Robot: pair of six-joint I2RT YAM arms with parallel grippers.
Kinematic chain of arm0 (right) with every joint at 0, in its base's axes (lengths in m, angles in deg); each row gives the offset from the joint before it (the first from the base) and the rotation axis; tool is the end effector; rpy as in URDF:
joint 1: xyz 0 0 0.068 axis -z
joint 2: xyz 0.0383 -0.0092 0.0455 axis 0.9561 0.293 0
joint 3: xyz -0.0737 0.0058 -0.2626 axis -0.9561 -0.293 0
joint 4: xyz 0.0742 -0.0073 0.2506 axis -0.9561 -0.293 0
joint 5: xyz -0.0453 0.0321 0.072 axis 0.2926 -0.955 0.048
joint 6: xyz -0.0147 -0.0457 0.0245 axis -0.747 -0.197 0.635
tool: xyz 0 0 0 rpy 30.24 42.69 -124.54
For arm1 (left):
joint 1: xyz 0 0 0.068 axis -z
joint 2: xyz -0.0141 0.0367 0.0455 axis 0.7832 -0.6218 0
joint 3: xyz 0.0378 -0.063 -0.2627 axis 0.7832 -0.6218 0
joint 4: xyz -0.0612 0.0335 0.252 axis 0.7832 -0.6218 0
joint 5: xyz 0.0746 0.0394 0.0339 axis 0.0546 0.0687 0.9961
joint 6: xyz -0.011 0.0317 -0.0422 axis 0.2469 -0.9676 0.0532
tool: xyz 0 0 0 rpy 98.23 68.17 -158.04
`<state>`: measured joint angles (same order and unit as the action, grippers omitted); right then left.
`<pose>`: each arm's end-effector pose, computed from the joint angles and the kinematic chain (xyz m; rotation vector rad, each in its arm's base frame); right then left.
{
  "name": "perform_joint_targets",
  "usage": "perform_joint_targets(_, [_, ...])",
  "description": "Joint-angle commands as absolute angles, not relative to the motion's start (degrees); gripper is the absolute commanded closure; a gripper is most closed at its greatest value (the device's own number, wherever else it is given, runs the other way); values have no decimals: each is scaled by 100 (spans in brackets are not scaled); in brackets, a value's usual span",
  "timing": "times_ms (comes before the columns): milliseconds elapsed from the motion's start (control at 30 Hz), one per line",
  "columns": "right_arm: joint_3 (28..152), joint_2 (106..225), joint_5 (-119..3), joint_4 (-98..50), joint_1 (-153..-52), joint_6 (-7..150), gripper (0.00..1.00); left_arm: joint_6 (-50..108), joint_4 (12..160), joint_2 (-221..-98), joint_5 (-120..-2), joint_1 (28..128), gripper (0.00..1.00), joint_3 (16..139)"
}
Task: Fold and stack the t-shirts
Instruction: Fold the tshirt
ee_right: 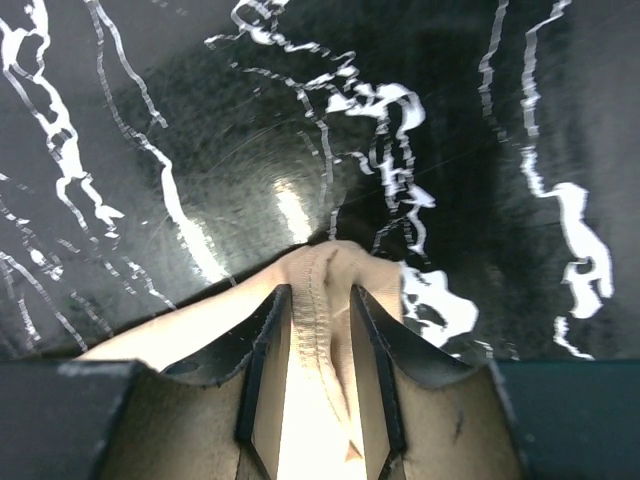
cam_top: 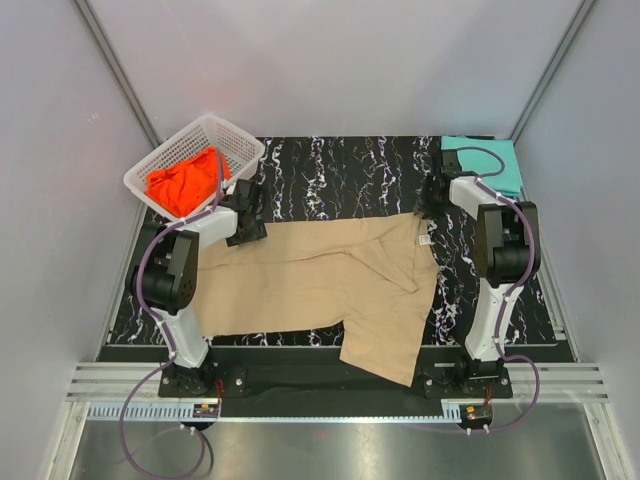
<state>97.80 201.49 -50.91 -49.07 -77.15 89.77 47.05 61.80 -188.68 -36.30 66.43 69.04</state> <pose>0.4317 0.0319 0.1658 0.4691 2.5882 0.1851 0.3499 -0.0827 0.1587 -0.4182 2.5646 0.1093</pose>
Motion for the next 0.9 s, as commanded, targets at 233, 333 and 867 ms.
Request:
perform_joint_targets(233, [9840,20230,-4999,-4582,-7718,8567,68,4732,6251,-18898,-3675,6605,38,6893])
perform_joint_targets(333, [9858,20274,-5026,-4563,-7727,8558,71,4732,6242,-18889,-3657,6606,38,6902])
perform_joint_targets(867, [8936,19571,-5623,-3342,-6892,8980,100,5022,6066,-18924,-3657,6535,38,6937])
